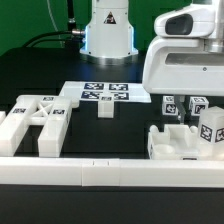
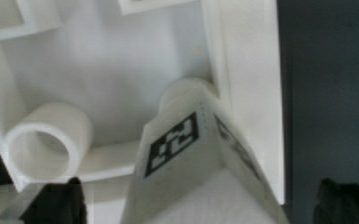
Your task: Assemble chair
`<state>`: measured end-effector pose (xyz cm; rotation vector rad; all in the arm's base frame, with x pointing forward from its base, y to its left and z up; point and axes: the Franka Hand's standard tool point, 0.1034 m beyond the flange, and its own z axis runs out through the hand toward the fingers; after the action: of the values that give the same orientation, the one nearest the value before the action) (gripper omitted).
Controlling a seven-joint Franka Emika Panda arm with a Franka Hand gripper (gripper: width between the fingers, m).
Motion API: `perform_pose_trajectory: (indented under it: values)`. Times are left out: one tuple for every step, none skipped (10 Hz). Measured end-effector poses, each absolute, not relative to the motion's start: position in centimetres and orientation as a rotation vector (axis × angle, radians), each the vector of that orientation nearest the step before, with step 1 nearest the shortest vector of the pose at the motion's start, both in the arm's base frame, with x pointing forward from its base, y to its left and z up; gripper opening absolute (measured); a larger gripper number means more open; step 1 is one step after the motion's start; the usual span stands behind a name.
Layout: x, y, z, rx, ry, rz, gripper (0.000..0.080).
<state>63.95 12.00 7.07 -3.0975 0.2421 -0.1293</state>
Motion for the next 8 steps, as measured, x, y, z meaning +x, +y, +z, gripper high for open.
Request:
perform_pose_trajectory:
  values:
    - [63.98,12.03,7.11,-3.121,0.084,-0.136,0.0649]
    - [63.99,12.01,7.11,-3.134,-0.052,-0.138,0.0649]
    - [63.99,11.97,7.11,-3.134,-0.168,-0.138,0.0649]
    - [64.01,11.87,7.09,-3.130,-0.280,-0.138,0.0649]
    - [64.00,11.88,7.06,-3.124,-0.351,-0.138,0.0649]
    - [64.00,11.89,7.05,-3.124,-0.351,-0.138,0.0649]
    - [63.99,11.87,7.04,-3.124,-0.349,-0.138,0.0527]
    - [63.98,11.88,7.02,-3.124,-0.336,-0.137,0.0527]
